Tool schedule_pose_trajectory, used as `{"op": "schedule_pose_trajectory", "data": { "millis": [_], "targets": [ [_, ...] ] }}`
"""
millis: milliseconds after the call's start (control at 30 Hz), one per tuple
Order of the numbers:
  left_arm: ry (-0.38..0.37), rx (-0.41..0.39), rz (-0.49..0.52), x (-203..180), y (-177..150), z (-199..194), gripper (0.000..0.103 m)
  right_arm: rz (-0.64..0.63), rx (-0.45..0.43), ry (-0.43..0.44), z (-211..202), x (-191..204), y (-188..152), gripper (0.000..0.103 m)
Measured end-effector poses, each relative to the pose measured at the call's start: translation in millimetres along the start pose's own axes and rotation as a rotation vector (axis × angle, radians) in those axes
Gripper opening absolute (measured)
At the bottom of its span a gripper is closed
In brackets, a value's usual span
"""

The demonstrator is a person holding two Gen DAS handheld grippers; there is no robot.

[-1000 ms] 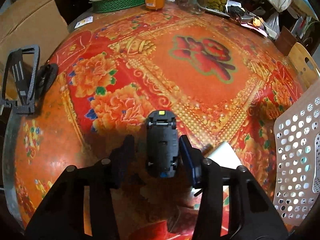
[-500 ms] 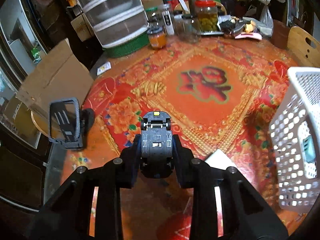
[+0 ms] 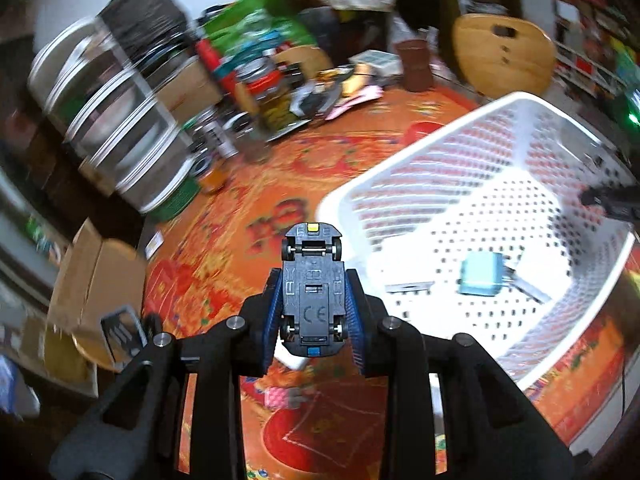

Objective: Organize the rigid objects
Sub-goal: 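Carry the black toy car into the basket and open the left tool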

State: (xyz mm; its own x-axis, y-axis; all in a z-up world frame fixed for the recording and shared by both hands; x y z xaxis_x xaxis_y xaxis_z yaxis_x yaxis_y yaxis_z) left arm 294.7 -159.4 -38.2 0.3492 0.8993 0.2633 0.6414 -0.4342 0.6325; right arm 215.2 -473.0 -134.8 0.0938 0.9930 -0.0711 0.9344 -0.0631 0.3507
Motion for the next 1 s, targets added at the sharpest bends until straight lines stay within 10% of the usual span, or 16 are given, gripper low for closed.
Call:
{"op": "schedule_pose_trajectory", "data": {
  "millis": [367,867,1000],
  "targets": [
    [-0.075,0.057,0.157,-92.0,-6.4,17.2,0.027,0.003,-0.004,0.008,0.0,-0.4,-0.5,0.008],
    [-0.116,0.096,0.204,-113.6,-17.6,46.1,0.029,0.001,-0.007,0.016,0.1,1.9,0.4,0.008],
    [-0.147,0.041,0.162,-108.5,-11.3,36.5,0.077,0.002,-0.007,0.016,0.1,1.9,0.2,0.008]
  ]
}}
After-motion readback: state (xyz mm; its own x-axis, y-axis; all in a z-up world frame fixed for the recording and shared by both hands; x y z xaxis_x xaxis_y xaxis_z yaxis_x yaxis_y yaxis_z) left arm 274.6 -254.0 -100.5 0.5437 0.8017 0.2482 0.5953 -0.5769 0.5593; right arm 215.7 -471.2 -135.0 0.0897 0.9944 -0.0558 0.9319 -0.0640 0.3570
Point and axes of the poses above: each gripper's, at about its wrist camera, not at the fingertips, and z roughly the way its jaws point, x to its left, y to its top, the point moved 10 cm from there along z, roughly the way its jaws point, and after that the axes turned 11 degrees about -z, right-handed, at the moved point
